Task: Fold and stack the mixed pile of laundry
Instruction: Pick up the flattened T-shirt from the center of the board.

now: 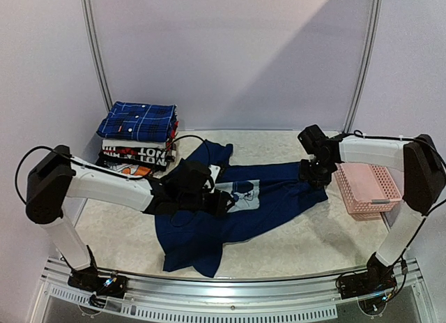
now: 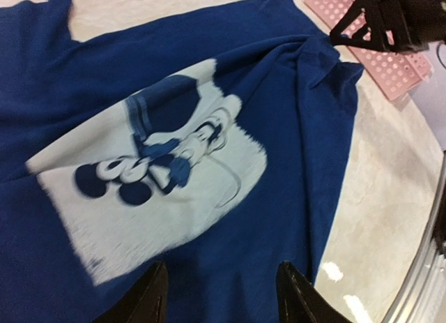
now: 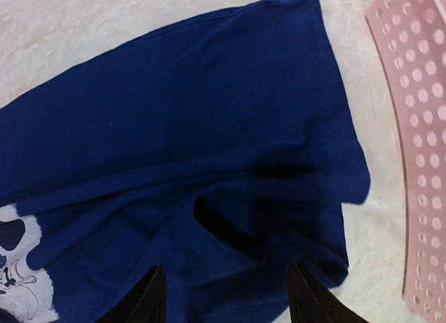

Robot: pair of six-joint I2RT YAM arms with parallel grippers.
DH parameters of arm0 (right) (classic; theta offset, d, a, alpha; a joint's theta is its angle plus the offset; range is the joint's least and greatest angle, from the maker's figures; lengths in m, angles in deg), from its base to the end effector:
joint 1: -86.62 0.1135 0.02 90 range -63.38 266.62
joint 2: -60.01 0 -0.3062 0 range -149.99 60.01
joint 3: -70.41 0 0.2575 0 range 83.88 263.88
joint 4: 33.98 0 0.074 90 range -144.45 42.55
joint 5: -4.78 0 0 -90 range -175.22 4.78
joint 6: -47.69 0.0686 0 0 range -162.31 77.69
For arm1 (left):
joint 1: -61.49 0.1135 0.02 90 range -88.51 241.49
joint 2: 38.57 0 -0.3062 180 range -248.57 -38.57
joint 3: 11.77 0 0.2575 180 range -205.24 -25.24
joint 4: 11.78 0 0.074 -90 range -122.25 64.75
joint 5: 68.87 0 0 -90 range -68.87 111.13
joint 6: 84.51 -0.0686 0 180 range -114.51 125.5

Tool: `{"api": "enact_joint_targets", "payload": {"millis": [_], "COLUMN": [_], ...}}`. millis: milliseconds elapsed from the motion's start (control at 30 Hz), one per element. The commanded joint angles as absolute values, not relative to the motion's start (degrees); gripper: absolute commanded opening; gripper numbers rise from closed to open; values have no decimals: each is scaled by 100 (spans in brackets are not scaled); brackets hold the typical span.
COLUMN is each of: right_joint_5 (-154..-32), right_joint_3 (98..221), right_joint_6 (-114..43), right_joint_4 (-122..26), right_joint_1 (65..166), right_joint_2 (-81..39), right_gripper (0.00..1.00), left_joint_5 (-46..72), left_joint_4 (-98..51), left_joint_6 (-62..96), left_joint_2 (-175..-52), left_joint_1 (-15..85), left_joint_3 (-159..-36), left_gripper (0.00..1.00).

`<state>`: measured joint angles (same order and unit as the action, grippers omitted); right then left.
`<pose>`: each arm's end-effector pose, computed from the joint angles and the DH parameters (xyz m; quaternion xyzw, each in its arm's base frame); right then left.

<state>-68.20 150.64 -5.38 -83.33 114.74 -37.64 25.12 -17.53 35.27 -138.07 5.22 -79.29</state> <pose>0.3283 0.1527 0.2116 0.1041 0.9636 -0.0152 0.2458 0.2270 -0.3314 0.1920 0.1906 0.8769 -0.2775 0.3432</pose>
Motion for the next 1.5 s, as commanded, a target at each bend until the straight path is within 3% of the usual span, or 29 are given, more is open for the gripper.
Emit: {"api": "enact_joint_targets", "payload": {"millis": [0,200,600,1033,1233,1467], "right_joint_5": [-7580,-8207,-8212,-8012,-7888,-7849], "right_joint_3": [15454,15715,15750,15824,15598,14610], "right_joint_6": [-1223,-1528,-1605,-1638,-1571,-1335], "right_joint_4": [-8009,-7905,-8022,-8088,-8196,-8192], "right_joint_1": [11201,10940,10910,10908,10911,10909], "right_joint_2": [-4147,-4573,-4821,-5014,-4674,-3315], "right_gripper": [59,52,33,0,0,0], "left_joint_5": [3273,3683,4091,4349,4513,4467], "left_joint_4": [-2214,-2507,-3042,-3819,-4773,-5687], "left_joint_6": [3327,3456,3703,3866,3998,4212], "left_joint_2": [-13154,-12527,-11699,-11308,-10940,-10503], "left_joint_1": [348,209,11,-325,-599,-811], "left_joint_3": [-7382,-6708,-6140,-6095,-6208,-6295], "left_gripper": [54,55,54,54,54,54]}}
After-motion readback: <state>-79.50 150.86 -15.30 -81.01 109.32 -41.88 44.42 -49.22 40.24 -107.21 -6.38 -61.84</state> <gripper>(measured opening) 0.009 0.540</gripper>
